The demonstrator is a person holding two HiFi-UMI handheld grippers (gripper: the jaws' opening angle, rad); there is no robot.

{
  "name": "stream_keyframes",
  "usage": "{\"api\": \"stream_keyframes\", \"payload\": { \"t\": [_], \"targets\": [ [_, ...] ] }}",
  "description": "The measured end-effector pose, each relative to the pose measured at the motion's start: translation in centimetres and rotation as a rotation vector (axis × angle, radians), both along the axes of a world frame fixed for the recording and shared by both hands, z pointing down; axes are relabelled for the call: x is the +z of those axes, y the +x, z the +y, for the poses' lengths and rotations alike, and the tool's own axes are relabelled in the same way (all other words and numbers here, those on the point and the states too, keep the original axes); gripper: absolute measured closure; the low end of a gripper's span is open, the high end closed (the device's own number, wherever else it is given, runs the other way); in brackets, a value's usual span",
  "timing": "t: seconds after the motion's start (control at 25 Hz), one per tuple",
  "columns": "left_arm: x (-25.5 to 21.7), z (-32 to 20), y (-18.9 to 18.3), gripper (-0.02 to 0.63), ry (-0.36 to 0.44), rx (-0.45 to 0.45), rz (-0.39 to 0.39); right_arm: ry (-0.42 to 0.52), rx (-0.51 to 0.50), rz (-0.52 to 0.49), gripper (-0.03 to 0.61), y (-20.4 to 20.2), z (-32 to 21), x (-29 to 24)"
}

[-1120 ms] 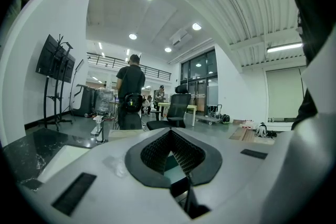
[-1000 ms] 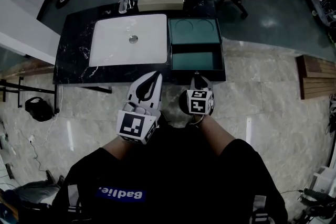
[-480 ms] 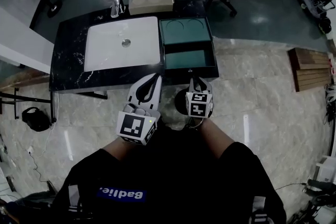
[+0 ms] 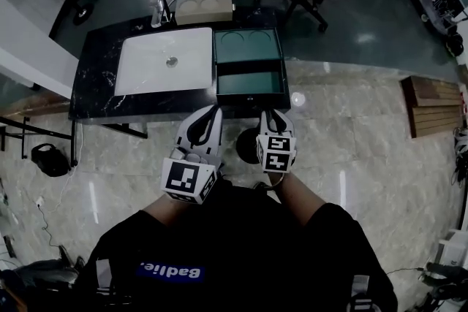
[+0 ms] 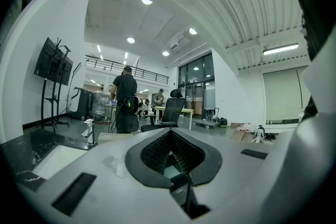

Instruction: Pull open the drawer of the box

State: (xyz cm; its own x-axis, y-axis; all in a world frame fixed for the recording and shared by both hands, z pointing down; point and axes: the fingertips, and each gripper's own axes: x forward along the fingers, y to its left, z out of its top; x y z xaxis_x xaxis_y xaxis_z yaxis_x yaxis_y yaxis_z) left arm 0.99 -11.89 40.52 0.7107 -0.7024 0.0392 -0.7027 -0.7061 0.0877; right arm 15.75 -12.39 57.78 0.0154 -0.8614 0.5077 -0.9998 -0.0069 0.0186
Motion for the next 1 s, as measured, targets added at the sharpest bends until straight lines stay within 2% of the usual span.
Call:
{"api": "stream_keyframes", "payload": {
  "t": [0.2, 0.52, 0.68, 1.0],
  "targets": [
    [-0.2, 2.9, 1.9, 0.626, -0.011, -0.066, -0.013, 0.061, -0.055, -0.043, 0.512, 1.3, 2.5, -2.7],
    [0.7, 6.3, 3.6, 0.626, -0.05, -0.154, -0.01, 0.144, -0.143, -0.041, 0.512, 2.5, 5.2, -6.3],
    [-0.2, 7.0, 3.8, 0.626, -0.035, -0.149, -0.003, 0.224, -0.168, -0.034, 0.512, 1.8, 6.5, -10.6],
    [-1.4, 6.9, 3.2, 0.626, -0.039, -0.074, 0.022, 0.35, -0.176, -0.016, 0.512, -1.5, 9.0, -16.5]
  ]
}}
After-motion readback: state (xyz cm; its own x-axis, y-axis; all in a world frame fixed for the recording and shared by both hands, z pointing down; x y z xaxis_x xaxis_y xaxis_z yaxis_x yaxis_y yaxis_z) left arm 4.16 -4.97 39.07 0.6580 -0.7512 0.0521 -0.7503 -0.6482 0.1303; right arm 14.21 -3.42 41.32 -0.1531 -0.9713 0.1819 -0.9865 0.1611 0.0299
